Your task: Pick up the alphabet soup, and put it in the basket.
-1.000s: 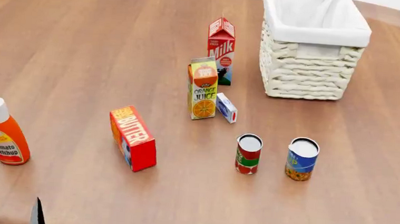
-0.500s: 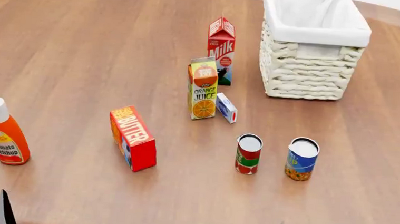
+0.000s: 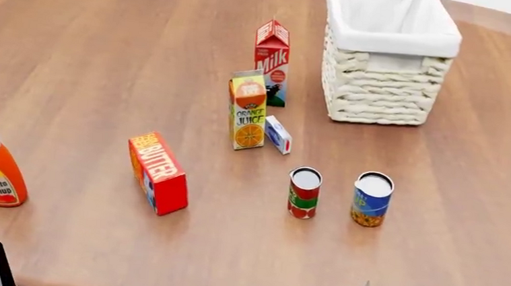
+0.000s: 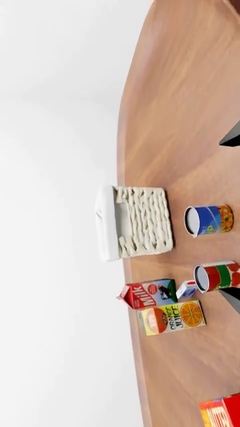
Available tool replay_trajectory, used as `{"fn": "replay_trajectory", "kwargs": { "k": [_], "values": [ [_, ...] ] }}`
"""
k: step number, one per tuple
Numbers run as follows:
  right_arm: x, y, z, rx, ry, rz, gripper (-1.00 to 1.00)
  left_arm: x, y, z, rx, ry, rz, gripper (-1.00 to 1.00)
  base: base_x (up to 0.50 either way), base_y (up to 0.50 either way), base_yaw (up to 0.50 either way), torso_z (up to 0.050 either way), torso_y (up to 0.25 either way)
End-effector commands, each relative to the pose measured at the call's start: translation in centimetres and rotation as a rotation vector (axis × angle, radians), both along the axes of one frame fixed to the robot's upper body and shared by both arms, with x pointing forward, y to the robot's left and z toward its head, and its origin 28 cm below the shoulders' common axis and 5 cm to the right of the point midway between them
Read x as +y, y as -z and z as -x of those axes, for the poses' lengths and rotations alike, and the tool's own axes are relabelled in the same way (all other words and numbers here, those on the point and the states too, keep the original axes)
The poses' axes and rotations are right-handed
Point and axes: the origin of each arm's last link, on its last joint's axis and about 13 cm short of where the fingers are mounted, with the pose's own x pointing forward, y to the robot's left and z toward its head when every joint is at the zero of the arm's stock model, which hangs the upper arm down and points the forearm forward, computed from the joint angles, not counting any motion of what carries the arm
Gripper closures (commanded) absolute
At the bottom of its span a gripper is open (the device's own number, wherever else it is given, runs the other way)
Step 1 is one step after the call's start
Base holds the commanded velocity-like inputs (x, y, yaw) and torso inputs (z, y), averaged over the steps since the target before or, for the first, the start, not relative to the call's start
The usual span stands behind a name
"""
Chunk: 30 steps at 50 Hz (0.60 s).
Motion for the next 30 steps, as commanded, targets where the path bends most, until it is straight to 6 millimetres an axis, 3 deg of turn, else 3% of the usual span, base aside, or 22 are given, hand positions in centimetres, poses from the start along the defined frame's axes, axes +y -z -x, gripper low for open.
{"fn": "replay_trajectory", "kwargs": {
  "k": [1, 30],
  "values": [
    [-0.06, -0.02, -0.08, 0.007, 0.001, -0.008, -1.0, -0.01, -0.02, 0.01, 0.001, 0.001, 0.002, -1.0, -0.07, -0.19, 0.0, 0.0, 0.0],
    [0.01, 0.0, -0.23, 0.009, -0.011, -0.008, -1.0, -0.13, -0.01, -0.06, 0.003, 0.016, 0.004, -1.0, -0.06, -0.19, 0.0, 0.0, 0.0]
  ]
}}
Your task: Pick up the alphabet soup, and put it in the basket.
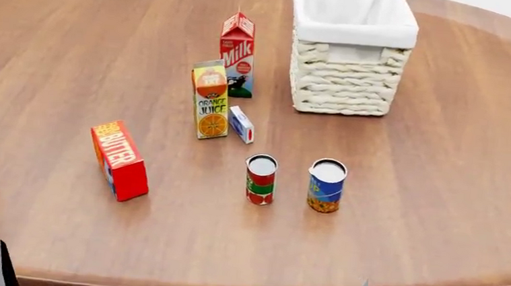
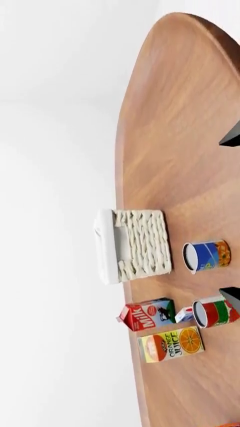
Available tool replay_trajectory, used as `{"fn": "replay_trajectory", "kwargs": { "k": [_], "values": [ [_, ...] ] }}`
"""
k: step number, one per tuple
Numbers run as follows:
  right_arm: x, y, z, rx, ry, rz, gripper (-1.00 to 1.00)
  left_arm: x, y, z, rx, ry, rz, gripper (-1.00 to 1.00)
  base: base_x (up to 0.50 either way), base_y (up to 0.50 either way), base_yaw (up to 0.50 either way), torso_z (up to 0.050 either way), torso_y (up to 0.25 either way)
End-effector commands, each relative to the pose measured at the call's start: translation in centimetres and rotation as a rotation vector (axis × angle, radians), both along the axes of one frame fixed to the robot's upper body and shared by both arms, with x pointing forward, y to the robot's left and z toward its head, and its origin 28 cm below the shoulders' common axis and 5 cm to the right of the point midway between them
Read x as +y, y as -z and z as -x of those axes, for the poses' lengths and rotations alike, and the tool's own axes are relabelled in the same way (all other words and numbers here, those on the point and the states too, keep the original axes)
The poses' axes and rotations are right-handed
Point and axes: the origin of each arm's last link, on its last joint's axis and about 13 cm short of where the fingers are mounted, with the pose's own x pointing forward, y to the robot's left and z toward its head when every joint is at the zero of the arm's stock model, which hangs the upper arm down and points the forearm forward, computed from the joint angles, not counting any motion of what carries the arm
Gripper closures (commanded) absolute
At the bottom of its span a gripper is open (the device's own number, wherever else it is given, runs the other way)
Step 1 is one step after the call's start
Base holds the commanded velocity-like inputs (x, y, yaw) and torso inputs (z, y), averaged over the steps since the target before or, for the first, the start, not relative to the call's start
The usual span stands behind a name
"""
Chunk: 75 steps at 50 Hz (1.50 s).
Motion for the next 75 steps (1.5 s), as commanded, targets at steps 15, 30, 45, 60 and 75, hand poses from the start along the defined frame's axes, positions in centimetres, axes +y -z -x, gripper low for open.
{"fn": "replay_trajectory", "kwargs": {
  "k": [15, 30, 45, 60, 75],
  "values": [
    [0.15, -0.04, 0.08, -0.01, -0.011, 0.008, -1.0, 0.01, 0.01, 0.12, -0.01, 0.014, 0.004, -1.0, -0.01, -0.2, 0.0, 0.0, 0.0],
    [0.25, -0.05, 0.09, -0.017, -0.025, 0.011, -1.0, 0.01, -0.04, 0.17, -0.017, 0.017, 0.011, -1.0, 0.0, -0.2, 0.0, 0.0, 0.0],
    [0.46, -0.05, 0.31, -0.025, -0.038, 0.019, -1.0, 0.09, -0.11, 0.32, -0.026, 0.024, 0.018, -1.0, 0.0, -0.14, 0.0, 0.0, 0.0],
    [0.56, 0.02, 0.35, -0.036, -0.05, 0.03, -1.0, 0.06, 0.06, 0.37, -0.027, 0.031, 0.015, -1.0, 0.07, -0.08, 0.0, 0.0, 0.0],
    [0.67, -0.02, 0.43, -0.047, -0.062, 0.034, -1.0, -0.04, -0.18, 0.6, -0.04, 0.03, 0.016, -1.0, 0.2, -0.05, 0.0, 0.0, 0.0]
  ]
}}
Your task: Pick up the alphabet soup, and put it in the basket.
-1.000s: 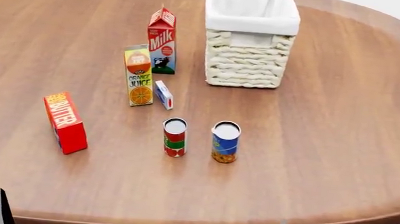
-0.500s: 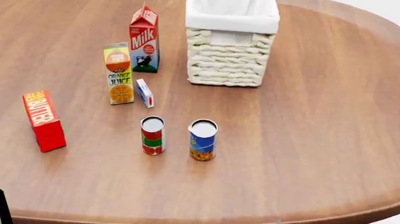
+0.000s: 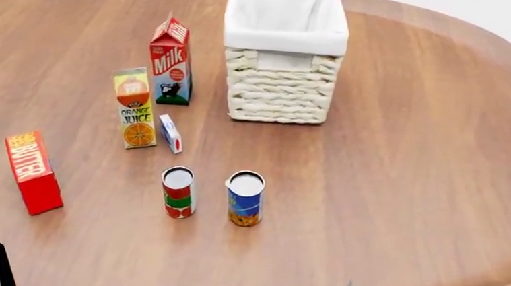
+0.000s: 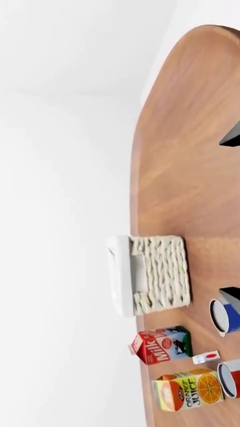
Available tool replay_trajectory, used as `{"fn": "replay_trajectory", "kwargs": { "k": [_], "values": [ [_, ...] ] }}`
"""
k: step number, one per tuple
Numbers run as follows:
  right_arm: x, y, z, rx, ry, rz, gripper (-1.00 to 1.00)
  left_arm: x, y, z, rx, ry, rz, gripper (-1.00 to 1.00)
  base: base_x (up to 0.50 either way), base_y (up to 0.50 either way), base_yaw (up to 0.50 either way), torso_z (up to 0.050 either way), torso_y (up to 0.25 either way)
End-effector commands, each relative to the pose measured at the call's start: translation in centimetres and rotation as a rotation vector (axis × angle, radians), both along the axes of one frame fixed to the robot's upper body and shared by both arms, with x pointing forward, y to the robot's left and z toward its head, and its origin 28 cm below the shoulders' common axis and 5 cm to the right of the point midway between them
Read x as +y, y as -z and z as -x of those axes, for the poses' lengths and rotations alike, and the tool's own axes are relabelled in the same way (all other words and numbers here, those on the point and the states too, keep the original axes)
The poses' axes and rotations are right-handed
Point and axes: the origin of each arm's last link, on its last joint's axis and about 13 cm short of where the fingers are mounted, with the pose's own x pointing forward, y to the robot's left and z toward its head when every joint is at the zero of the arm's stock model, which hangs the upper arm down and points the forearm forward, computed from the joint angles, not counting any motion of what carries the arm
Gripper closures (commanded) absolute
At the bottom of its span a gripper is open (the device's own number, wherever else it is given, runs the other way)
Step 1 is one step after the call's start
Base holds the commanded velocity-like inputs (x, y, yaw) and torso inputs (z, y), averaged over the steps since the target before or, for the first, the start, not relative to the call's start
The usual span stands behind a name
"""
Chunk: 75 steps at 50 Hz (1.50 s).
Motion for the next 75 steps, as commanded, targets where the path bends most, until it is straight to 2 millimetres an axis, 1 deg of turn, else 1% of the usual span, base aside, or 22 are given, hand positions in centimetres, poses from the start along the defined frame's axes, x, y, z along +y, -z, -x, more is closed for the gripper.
{"fn": "replay_trajectory", "kwargs": {
  "k": [1, 39, 63, 75],
  "values": [
    [0.07, 0.02, 0.02, -0.005, -0.009, 0.004, -1.0, -0.07, -0.15, 0.17, -0.007, 0.002, 0.001, -1.0, 0.21, -0.05, 0.0, 0.0, 0.0],
    [0.17, 0.01, -0.09, -0.001, -0.015, 0.005, -1.0, 0.05, -0.1, -0.05, -0.016, 0.0, 0.005, -1.0, 0.21, -0.06, 0.0, 0.0, 0.0],
    [0.27, 0.03, 0.02, -0.004, -0.021, 0.011, -1.0, -0.06, -0.41, 0.31, -0.025, -0.004, 0.011, -1.0, 0.21, -0.06, 0.0, 0.0, 0.0],
    [0.55, 0.1, 0.13, -0.004, -0.032, 0.021, -1.0, 0.11, -0.12, 0.07, -0.025, -0.005, 0.012, -1.0, 0.21, -0.06, 0.0, 0.0, 0.0]
  ]
}}
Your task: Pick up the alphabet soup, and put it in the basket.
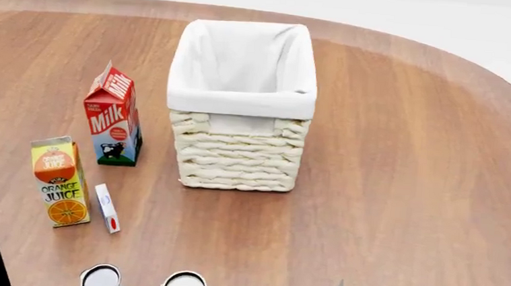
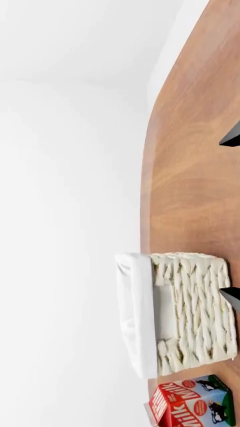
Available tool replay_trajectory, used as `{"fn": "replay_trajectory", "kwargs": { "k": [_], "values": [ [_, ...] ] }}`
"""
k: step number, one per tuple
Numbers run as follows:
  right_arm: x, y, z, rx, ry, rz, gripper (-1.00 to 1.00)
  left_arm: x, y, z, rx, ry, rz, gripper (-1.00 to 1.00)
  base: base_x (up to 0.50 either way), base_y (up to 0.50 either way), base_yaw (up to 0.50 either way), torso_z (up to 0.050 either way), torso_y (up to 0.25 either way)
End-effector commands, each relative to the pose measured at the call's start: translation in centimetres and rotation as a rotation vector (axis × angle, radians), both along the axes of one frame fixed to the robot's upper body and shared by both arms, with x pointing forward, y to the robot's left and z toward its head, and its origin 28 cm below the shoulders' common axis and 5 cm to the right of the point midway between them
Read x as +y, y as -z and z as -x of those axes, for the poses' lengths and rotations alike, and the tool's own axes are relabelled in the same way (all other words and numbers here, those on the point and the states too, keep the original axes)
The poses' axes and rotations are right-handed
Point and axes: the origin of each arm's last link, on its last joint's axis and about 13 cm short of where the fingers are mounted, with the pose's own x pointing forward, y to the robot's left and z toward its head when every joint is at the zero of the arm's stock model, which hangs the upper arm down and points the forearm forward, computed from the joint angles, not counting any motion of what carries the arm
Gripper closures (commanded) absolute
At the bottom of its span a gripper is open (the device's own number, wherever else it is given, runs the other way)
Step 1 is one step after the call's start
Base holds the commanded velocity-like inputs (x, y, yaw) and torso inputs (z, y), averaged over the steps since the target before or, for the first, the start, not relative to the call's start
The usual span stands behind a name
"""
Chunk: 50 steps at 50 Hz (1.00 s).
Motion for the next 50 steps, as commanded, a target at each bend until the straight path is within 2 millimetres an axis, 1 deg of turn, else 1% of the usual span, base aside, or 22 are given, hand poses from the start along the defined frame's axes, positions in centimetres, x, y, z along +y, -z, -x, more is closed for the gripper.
{"fn": "replay_trajectory", "kwargs": {
  "k": [1, 18, 50],
  "values": [
    [0.28, 0.09, 0.11, -0.003, -0.011, 0.017, -1.0, 0.12, 0.18, -0.14, -0.002, -0.002, 0.003, -1.0, 0.21, -0.06, 0.0, 0.0, 0.0],
    [0.63, 0.22, 0.13, -0.002, -0.025, 0.037, -1.0, 0.03, 0.09, -0.09, -0.002, 0.0, 0.0, -1.0, 0.22, -0.03, 0.0, 0.0, 0.0],
    [0.64, 0.22, 0.16, -0.007, -0.027, 0.034, -1.0, 0.02, 0.05, -0.08, -0.004, -0.003, 0.001, -1.0, 0.24, 0.0, 0.0, 0.0, 0.0]
  ]
}}
